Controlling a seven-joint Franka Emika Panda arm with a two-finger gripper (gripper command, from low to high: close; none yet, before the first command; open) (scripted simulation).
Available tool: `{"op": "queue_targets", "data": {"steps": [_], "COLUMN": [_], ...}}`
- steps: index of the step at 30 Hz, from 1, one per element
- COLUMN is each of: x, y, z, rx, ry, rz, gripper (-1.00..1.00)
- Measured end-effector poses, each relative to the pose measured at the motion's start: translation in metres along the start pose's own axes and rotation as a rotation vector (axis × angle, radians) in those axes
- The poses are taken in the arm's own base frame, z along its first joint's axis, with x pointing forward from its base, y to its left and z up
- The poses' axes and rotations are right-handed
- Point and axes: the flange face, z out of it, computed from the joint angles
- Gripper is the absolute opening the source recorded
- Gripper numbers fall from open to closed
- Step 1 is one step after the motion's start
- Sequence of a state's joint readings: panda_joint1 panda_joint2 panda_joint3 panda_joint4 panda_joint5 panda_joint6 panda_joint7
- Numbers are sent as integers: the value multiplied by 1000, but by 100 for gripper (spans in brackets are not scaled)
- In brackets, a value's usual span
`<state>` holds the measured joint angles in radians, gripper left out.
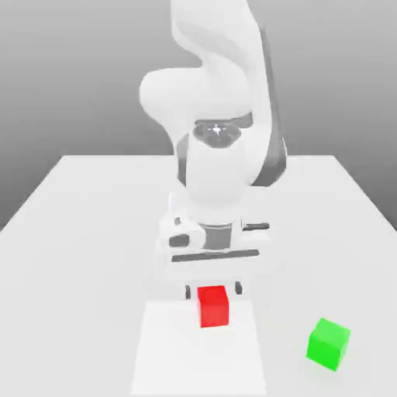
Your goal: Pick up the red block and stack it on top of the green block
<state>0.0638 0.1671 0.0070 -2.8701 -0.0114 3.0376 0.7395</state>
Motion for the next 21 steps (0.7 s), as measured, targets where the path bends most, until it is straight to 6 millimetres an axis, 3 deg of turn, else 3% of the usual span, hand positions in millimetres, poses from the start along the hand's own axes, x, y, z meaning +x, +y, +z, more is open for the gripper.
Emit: {"op": "queue_targets", "data": {"steps": [1, 8, 15, 21], "x": [0, -1, 0, -8], "y": [0, 0, 0, -51], "z": [5, 5, -49, -68], "rx": [0, 0, 0, 3], "ry": [0, 0, 0, -4], "rz": [0, 0, -1, -314], "gripper": [-100, -100, -100, -100]}}
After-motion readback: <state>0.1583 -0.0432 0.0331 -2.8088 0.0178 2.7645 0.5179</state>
